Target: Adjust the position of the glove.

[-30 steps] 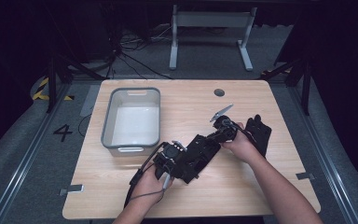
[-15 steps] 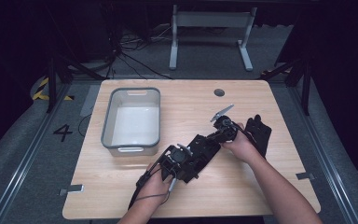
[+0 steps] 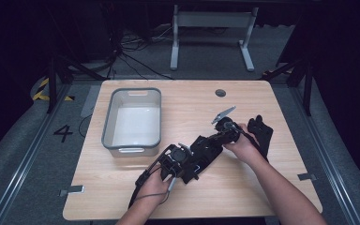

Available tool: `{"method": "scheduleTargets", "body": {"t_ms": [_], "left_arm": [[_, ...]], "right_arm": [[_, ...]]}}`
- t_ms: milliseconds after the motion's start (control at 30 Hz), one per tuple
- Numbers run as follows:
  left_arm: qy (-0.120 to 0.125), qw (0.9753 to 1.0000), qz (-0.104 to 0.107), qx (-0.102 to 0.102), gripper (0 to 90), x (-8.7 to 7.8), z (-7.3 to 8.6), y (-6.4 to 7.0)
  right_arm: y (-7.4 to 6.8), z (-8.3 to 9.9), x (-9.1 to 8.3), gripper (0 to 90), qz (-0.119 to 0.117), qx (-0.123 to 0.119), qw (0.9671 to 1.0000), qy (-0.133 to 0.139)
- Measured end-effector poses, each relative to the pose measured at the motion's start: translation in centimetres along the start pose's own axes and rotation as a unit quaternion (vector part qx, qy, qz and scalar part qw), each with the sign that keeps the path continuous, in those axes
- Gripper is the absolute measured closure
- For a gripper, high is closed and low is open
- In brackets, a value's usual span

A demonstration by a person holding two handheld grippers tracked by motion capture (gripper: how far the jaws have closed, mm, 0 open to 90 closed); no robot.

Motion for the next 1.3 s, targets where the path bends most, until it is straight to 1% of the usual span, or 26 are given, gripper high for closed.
{"method": "scheduleTargets", "body": {"t_ms": [33, 133, 167, 200, 233, 267, 300, 333, 467, 533, 600, 633, 667, 700, 833, 867, 967, 1000, 1067, 1100, 1167, 1200, 1300], "left_arm": [[0.000, 1.0000, 0.000, 0.002, 84.9, -0.1, 0.0, 0.0], [0.004, 1.0000, 0.001, 0.007, 84.9, -0.6, 0.0, 0.1], [0.005, 0.9999, 0.002, 0.009, 84.8, -0.8, 0.0, 0.2], [0.010, 0.9999, 0.004, 0.010, 84.8, -1.0, -0.1, 0.3], [0.013, 0.9998, 0.004, 0.013, 84.8, -1.4, -0.1, 0.4], [0.018, 0.9997, 0.004, 0.017, 84.7, -1.7, -0.2, 0.5], [0.021, 0.9996, 0.002, 0.019, 84.7, -2.0, -0.2, 0.5], [0.025, 0.9995, 0.001, 0.019, 84.6, -2.3, -0.3, 0.5], [0.030, 0.9990, 0.001, 0.032, 84.5, -3.0, -0.5, 0.7], [0.030, 0.9987, -0.001, 0.041, 84.4, -3.2, -0.5, 0.8], [0.028, 0.9983, 0.001, 0.051, 84.0, -3.3, -0.5, 0.9], [0.029, 0.9983, 0.001, 0.051, 83.9, -3.3, -0.6, 1.0], [0.028, 0.9982, 0.003, 0.053, 83.9, -3.2, -0.6, 1.1], [0.025, 0.9979, 0.001, 0.060, 83.9, -3.2, -0.6, 1.2], [0.018, 0.9970, 0.003, 0.076, 83.9, -3.2, -0.4, 1.8], [0.017, 0.9966, 0.002, 0.081, 83.9, -3.3, -0.4, 1.9], [0.016, 0.9954, 0.004, 0.094, 83.9, -3.7, -0.4, 2.3], [0.016, 0.9954, 0.004, 0.094, 83.9, -3.7, -0.4, 2.3], [0.012, 0.9950, 0.005, 0.099, 83.9, -3.7, -0.2, 2.4], [0.008, 0.9948, 0.004, 0.102, 83.8, -3.6, -0.1, 2.4], [0.008, 0.9948, 0.000, 0.102, 83.7, -3.5, -0.1, 2.3], [0.007, 0.9948, 0.003, 0.101, 83.7, -3.5, -0.1, 2.3], [0.008, 0.9944, 0.011, 0.105, 83.6, -3.5, -0.1, 2.4]], "right_arm": [[-0.2, -0.1, -0.4, 88.8, 0.002, -0.006, 1.0000, 0.004], [-0.7, -0.2, -1.4, 89.1, 0.003, -0.008, 0.9999, 0.012], [-1.0, -0.1, -2.1, 89.2, 0.006, -0.009, 0.9998, 0.017], [-1.0, -0.1, -2.1, 89.2, 0.006, -0.009, 0.9998, 0.017], [-1.3, 0.1, -3.0, 89.2, 0.010, -0.010, 0.9997, 0.021], [-1.5, 0.2, -3.4, 89.2, 0.011, -0.010, 0.9996, 0.025], [-1.5, 0.2, -3.4, 89.2, 0.011, -0.010, 0.9996, 0.025], [-1.7, 0.3, -4.0, 89.2, 0.013, -0.012, 0.9994, 0.031], [-2.7, 0.8, -6.1, 89.1, 0.015, -0.002, 0.9985, 0.052], [-3.1, 1.2, -7.0, 89.2, 0.019, 0.002, 0.9980, 0.060], [-3.8, 1.7, -7.8, 89.2, 0.016, 0.009, 0.9975, 0.068], [-4.4, 2.2, -8.5, 89.1, 0.015, 0.011, 0.9970, 0.075], [-4.4, 2.2, -8.5, 89.1, 0.015, 0.011, 0.9970, 0.075], [-4.7, 2.4, -8.7, 89.2, 0.015, 0.013, 0.9969, 0.076], [-6.4, 3.7, -9.8, 89.1, 0.011, 0.011, 0.9965, 0.082], [-6.4, 3.7, -9.8, 89.1, 0.011, 0.011, 0.9965, 0.082], [-7.3, 4.4, -10.5, 89.1, 0.010, 0.018, 0.9956, 0.091], [-7.3, 4.4, -10.5, 89.1, 0.010, 0.018, 0.9956, 0.091], [-7.7, 4.7, -10.6, 89.1, 0.008, 0.019, 0.9953, 0.094], [-7.9, 4.8, -10.6, 89.1, 0.008, 0.019, 0.9951, 0.097], [-8.4, 5.0, -10.5, 89.1, 0.011, 0.017, 0.9946, 0.102], [-8.8, 5.2, -10.5, 89.0, 0.009, 0.015, 0.9949, 0.099], [-8.9, 5.3, -10.7, 89.0, 0.010, 0.017, 0.9950, 0.098]]}}
Point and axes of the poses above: each handheld gripper's, and its own axes: x roughly forward along the jaws, z roughly out of its underside, y roughly to its right, the point moved 9 cm from there along x, roughly forward along the jaws, and after that the axes turned 12 degrees about -x, right-handed, at the moved point
